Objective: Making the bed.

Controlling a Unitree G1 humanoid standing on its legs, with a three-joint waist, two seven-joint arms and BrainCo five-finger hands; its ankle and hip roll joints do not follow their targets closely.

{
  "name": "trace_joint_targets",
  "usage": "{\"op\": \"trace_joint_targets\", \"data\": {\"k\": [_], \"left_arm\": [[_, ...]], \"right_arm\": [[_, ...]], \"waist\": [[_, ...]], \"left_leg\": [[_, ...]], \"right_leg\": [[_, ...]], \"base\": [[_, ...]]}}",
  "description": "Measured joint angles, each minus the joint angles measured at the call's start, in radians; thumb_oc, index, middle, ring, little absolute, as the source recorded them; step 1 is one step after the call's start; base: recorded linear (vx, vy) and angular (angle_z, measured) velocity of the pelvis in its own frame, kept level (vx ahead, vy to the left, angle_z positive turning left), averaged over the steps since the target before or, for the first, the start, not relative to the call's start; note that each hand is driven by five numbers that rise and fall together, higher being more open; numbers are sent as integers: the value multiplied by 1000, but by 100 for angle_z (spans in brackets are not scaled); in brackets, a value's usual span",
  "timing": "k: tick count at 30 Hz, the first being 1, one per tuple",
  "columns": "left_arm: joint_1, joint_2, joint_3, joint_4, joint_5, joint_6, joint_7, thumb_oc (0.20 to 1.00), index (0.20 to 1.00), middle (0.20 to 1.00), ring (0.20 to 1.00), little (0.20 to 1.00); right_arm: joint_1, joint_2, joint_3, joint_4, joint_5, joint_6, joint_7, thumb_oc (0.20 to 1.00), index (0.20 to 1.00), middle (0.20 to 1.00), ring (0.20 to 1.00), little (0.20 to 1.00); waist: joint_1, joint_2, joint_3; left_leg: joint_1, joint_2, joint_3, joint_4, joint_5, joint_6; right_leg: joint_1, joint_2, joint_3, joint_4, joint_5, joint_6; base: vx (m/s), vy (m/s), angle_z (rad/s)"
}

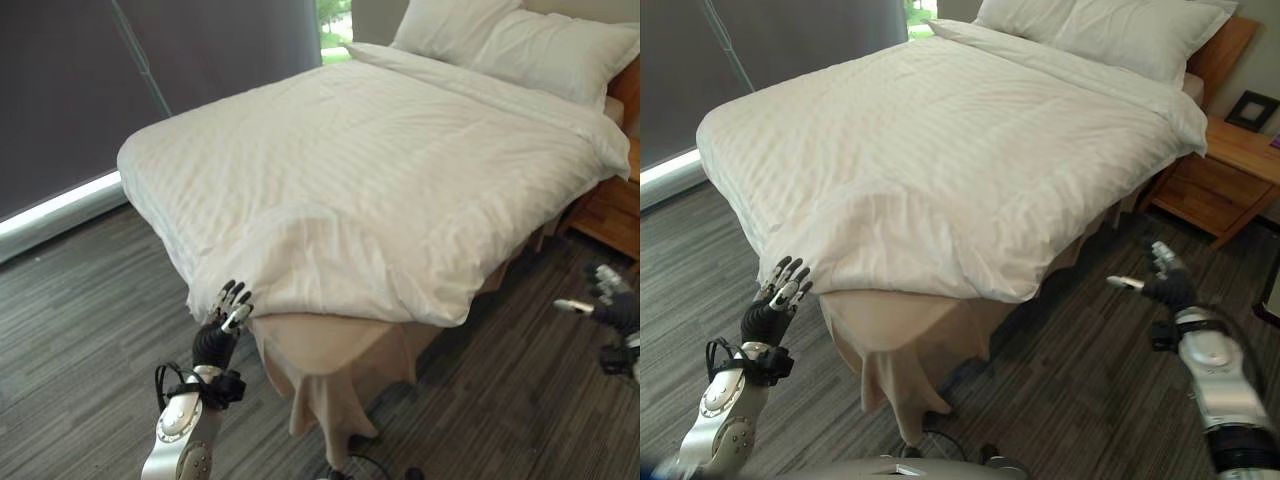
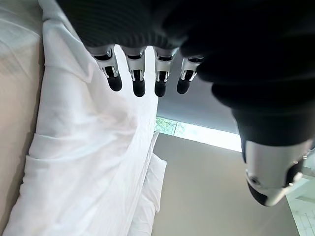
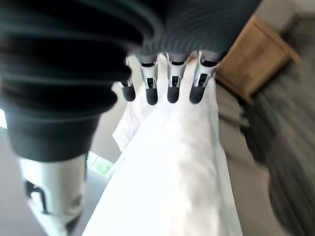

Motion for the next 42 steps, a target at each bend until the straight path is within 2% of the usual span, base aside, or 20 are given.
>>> {"op": "trace_joint_targets", "data": {"k": [4, 8, 9, 10, 11, 13, 15, 17, 18, 21, 23, 28, 30, 32, 33, 35, 36, 37, 40, 42], "left_arm": [[37, -7, 12, 0, -20, 4, -7, 1000, 1000, 1000, 1000, 1000], [15, -10, 28, -2, -20, 4, -7, 1000, 1000, 1000, 1000, 1000], [3, -16, 46, -9, -18, 3, -3, 1000, 1000, 1000, 1000, 1000], [-15, -18, 51, -4, -18, 3, 7, 1000, 1000, 1000, 1000, 1000], [-18, -25, 49, -5, -18, 3, 8, 1000, 1000, 1000, 1000, 1000], [-43, -32, 47, -5, -18, 2, 10, 1000, 1000, 1000, 1000, 1000], [-80, -38, 38, -3, -17, -2, 10, 1000, 1000, 1000, 1000, 1000], [-117, -43, 10, -2, -16, -5, 10, 1000, 1000, 1000, 1000, 1000], [-157, -46, -17, 0, -11, -9, 9, 1000, 1000, 1000, 1000, 1000], [-196, -36, -29, 11, -10, -12, 10, 1000, 1000, 1000, 1000, 1000], [-191, 2, -69, 41, -10, -11, 11, 1000, 1000, 1000, 1000, 1000], [-192, 36, -72, 84, 15, -13, 12, 1000, 1000, 1000, 1000, 1000], [-197, 49, -67, 85, 37, -12, 12, 1000, 1000, 1000, 1000, 1000], [-205, 59, -60, 90, 37, -13, 14, 1000, 1000, 1000, 1000, 1000], [-191, 57, -51, 85, 38, -14, 13, 1000, 1000, 1000, 1000, 1000], [-148, 55, -31, 52, 40, -14, 13, 1000, 1000, 1000, 1000, 1000], [-122, 64, -29, 44, 45, -14, 14, 1000, 1000, 1000, 1000, 1000], [-104, 55, -25, 44, 59, -8, 14, 1000, 1000, 1000, 1000, 1000], [-54, -52, -21, 40, 58, -9, 8, 1000, 1000, 1000, 1000, 1000], [-12, -56, -26, 40, 55, -6, 5, 1000, 1000, 1000, 1000, 1000]], "right_arm": [[-14, 81, -1, -146, 7, -28, -11, 1000, 1000, 1000, 1000, 1000], [18, 210, 117, -229, 15, -37, 45, 1000, 1000, 1000, 1000, 1000], [-1, 259, 131, -226, 29, -38, 48, 1000, 1000, 1000, 1000, 1000], [-23, 313, 212, -235, 46, -35, 75, 1000, 1000, 1000, 1000, 1000], [-20, 320, 228, -251, 48, -35, 84, 1000, 1000, 1000, 1000, 1000], [-9, 328, 222, -283, 52, -37, 86, 1000, 1000, 1000, 1000, 1000], [6, 319, 204, -298, 51, -38, 89, 1000, 1000, 1000, 1000, 1000], [36, 297, 174, -306, 50, -38, 93, 1000, 1000, 1000, 1000, 1000], [64, 277, 158, -305, 48, -37, 95, 1000, 1000, 1000, 1000, 1000], [100, 310, 170, -307, 37, -37, 102, 1000, 1000, 1000, 1000, 1000], [107, 398, 181, -307, 36, -37, 98, 1000, 1000, 1000, 1000, 1000], [104, 446, 186, -304, 29, -36, 81, 1000, 1000, 1000, 1000, 1000], [114, 440, 192, -298, 13, -31, 75, 1000, 1000, 1000, 1000, 1000], [117, 438, 216, -297, 11, -30, 73, 1000, 1000, 1000, 1000, 1000], [118, 438, 220, -297, 11, -28, 77, 1000, 1000, 1000, 1000, 1000], [118, 429, 224, -302, 11, -27, 81, 1000, 1000, 1000, 1000, 1000], [112, 416, 223, -305, 11, -27, 81, 1000, 1000, 1000, 1000, 1000], [76, 413, 225, -304, 11, -27, 80, 1000, 1000, 1000, 1000, 1000], [91, 406, 225, -298, 13, -23, 82, 1000, 1000, 1000, 1000, 1000], [104, 406, 216, -300, 13, -26, 81, 1000, 1000, 1000, 1000, 1000]], "waist": [[0, 17, 0], [36, 41, 36], [45, 21, 61], [93, -42, 112], [83, -46, 116], [59, -16, 111], [31, 0, 113], [7, 29, 105], [-37, 71, 92], [-25, -4, 99], [-30, -45, 82], [-32, -52, 82], [-46, -41, 80], [-54, -29, 87], [-52, -21, 87], [-30, -22, 82], [-12, -44, 69], [9, -54, 60], [18, -22, 27], [22, -20, 4]], "left_leg": [[1, -13, -23, -2, 1, 2], [-42, -16, -57, 68, 2, -1], [-112, -30, -138, 181, 4, -21], [-182, -52, -317, 298, 40, -92], [-179, -2, -336, 289, 32, -105], [-131, 131, -331, 199, 33, -104], [-88, 176, -332, 127, 39, -111], [-41, 176, -330, 59, 57, -125], [10, 176, -294, -19, 22, -167], [32, 106, -245, -46, 30, -166], [49, 49, -219, -76, 37, -129], [43, 1, -138, -41, -2, -73], [31, 4, -126, -20, -7, -66], [3, 41, -100, 34, -31, -35], [3, 55, -96, 31, -28, -32], [9, 81, -86, 20, -19, -38], [15, 67, -82, 15, -2, -59], [10, 50, -75, 6, 4, -68], [54, 50, -86, -42, 26, -77], [53, 56, -87, -60, 32, -77]], "right_leg": [[30, -5, -20, -40, 14, 4], [28, -11, -36, -44, 8, 6], [-10, -29, -10, -8, -10, -31], [-35, -83, 33, 26, -28, -61], [-34, -85, 27, 24, -21, -57], [-32, -67, 31, 30, -26, -48], [-33, -70, 37, 32, -37, -37], [-33, -71, 48, 20, -7, -2], [-28, -67, 42, 8, 36, 55], [-22, -136, 59, -30, 81, 74], [-45, -186, 57, -24, 114, 66], [-133, -228, 110, 82, 141, 96], [-180, -218, 127, 133, 199, 108], [-241, -192, 124, 246, 238, 121], [-256, -176, 90, 312, 186, 139], [-260, -118, 32, 467, 20, 93], [-205, -103, -11, 388, -22, 55], [-120, -98, -30, 207, -30, 52], [12, -48, -18, -20, 48, 43], [17, -39, -11, -46, 50, 41]], "base": [[-23, -69, 19], [-228, -82, 21], [-23, 88, -44], [-13, 128, -50], [20, 165, -57], [50, 139, -15], [70, 176, -12], [39, 167, 0], [25, 221, 4], [12, 292, -21], [24, 402, -29], [-41, 269, -48], [-83, 180, -32], [-61, 176, -24], [-37, 128, -14], [0, -12, -18], [40, -71, -29], [80, -100, -16], [47, -50, 8], [17, -14, 2]]}}
